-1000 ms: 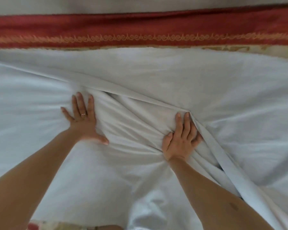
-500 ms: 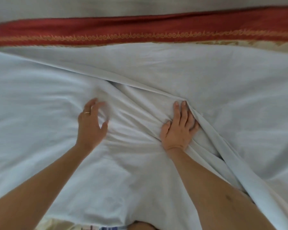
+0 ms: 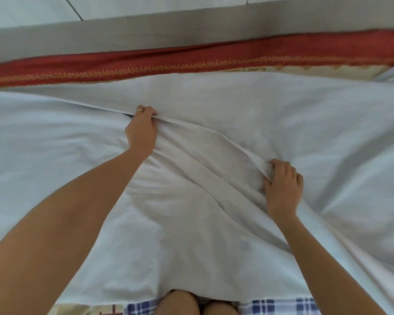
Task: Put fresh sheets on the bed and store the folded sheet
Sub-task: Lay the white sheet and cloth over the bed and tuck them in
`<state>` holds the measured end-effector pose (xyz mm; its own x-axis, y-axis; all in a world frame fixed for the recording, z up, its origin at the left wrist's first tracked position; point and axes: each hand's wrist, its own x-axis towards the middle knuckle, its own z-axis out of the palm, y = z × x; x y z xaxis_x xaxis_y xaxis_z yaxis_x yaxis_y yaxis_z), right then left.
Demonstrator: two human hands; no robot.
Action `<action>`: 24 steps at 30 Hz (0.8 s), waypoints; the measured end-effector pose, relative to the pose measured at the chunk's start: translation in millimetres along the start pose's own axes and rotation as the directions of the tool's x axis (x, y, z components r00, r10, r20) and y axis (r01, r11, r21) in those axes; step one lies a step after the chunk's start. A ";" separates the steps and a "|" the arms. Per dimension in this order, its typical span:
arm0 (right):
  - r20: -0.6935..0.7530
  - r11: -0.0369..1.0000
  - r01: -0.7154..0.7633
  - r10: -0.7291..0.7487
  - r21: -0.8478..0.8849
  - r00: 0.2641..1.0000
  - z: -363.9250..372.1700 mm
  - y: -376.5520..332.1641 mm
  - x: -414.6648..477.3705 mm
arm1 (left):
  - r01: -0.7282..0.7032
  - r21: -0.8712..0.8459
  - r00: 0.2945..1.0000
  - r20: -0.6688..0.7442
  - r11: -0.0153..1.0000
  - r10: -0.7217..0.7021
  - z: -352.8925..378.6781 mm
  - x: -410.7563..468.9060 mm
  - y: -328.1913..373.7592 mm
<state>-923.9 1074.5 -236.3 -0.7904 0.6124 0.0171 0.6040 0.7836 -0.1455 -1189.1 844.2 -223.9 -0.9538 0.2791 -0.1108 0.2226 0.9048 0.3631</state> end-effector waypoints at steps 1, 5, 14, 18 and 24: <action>-0.029 0.999 0.044 -0.045 -0.022 0.999 -4.0 5.7 -1.9 | 0.004 0.018 1.000 -0.024 1.000 -0.003 0.2 4.5 1.6; -0.052 0.994 -0.032 0.038 0.104 0.998 -16.2 12.4 -5.1 | 0.035 0.037 0.999 -0.038 0.999 -0.034 -4.9 22.8 11.5; 0.125 0.929 -0.302 0.280 0.215 0.952 -30.6 7.7 149.8 | 0.088 -0.175 0.996 -0.005 0.981 -0.091 -6.0 79.7 19.7; 0.073 0.965 -0.212 0.203 0.153 0.977 -32.2 0.3 215.6 | 0.118 -0.204 0.992 -0.021 0.972 -0.125 6.5 100.4 15.7; 0.153 0.917 -0.367 0.344 0.155 0.926 -13.5 -4.0 260.8 | 0.039 -0.210 0.994 -0.091 0.977 -0.060 26.3 110.1 4.3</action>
<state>-1131.1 1232.5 -217.9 -0.5398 0.8210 -0.1860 0.8280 0.4781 -0.2931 -1287.9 887.3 -258.9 -0.9798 0.1941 -0.0474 0.1376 0.8273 0.5447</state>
